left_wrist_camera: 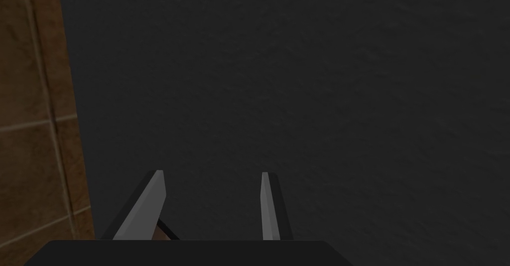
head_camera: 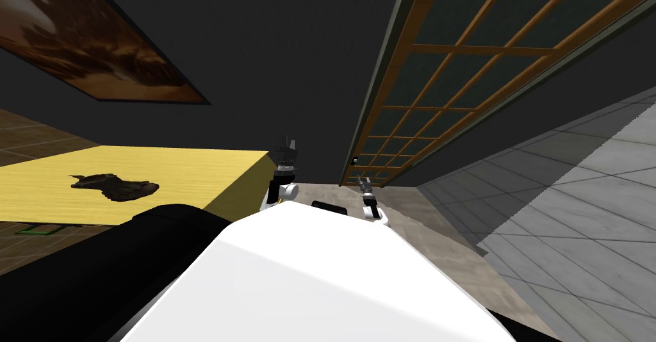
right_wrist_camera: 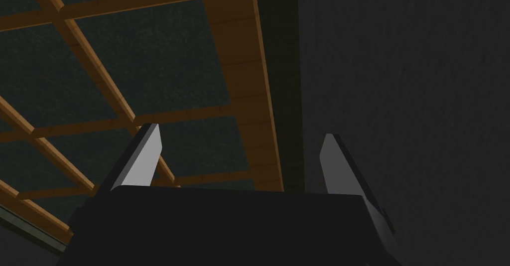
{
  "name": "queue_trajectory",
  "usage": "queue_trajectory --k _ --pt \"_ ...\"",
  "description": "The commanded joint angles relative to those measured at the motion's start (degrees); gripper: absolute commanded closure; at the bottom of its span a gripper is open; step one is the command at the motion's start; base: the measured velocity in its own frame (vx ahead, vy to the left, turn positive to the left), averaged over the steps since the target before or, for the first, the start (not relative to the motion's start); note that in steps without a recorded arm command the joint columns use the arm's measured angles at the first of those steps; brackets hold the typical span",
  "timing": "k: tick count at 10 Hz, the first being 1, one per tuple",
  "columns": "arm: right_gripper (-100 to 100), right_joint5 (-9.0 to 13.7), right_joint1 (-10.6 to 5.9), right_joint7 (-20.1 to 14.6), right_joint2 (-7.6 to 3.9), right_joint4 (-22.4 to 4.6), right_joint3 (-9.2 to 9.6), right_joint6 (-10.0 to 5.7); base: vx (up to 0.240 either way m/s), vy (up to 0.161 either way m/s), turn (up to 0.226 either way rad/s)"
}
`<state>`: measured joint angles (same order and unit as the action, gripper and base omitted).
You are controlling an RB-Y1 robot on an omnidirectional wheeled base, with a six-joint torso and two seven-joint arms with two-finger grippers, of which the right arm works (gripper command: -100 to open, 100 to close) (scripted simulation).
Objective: Pull the door open
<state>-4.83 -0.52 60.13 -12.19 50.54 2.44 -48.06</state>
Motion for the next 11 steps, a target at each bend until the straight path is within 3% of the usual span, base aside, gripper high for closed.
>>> queue_trajectory --k 1,11 --pt "-100 0.06 -0.88 0.65 -0.17 -2.05 -0.07 -0.83 0.069 0.006 0.009" --pt "-100 0.19 -4.74 8.64 -1.34 -14.35 0.19 -4.76 0.077 -0.005 0.025"
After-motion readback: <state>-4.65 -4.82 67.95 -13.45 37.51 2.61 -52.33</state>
